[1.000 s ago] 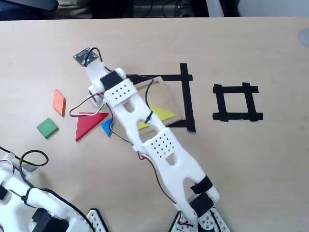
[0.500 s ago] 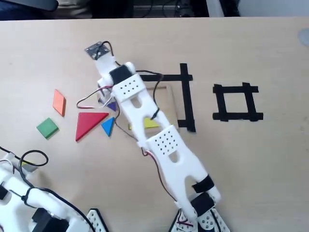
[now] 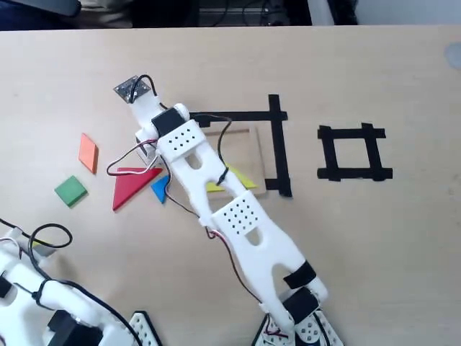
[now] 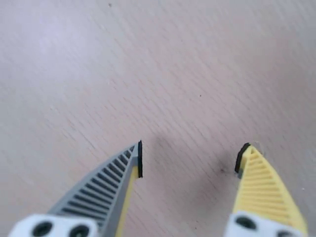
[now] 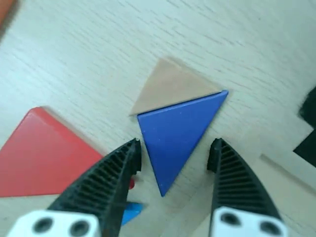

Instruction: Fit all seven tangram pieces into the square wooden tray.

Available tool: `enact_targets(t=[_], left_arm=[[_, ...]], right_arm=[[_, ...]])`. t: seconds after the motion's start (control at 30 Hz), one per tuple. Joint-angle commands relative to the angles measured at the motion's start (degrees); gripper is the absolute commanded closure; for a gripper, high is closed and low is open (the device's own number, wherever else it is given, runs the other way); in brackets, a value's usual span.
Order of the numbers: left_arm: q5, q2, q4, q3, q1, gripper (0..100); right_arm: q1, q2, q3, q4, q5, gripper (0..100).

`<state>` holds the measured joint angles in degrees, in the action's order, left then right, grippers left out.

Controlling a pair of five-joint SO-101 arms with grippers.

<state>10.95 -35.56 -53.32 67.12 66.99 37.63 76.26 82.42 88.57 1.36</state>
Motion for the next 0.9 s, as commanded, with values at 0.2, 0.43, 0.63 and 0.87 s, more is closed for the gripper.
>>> enact_targets(t=[0.2, 0.43, 0.63, 0.87], left_arm=[[-0.44, -0.79, 0.53, -1.1, -0.31, 68], [-0.44, -0.7, 0.53, -1.1, -0.4, 68], [-0.44, -0.7, 0.53, -1.1, -0.48, 68], [-0.44, -0.7, 0.53, -1.1, -0.22, 68]], right_arm=[[0.88, -0.48, 1.98, 0.88, 5.19, 94.2], [1.05, -0.4, 2.07, 3.34, 5.27, 98.7], [0.79, -0.75, 3.56, 8.18, 5.36, 98.7], [0.88, -0.75, 13.76, 11.69, 5.01, 98.7]])
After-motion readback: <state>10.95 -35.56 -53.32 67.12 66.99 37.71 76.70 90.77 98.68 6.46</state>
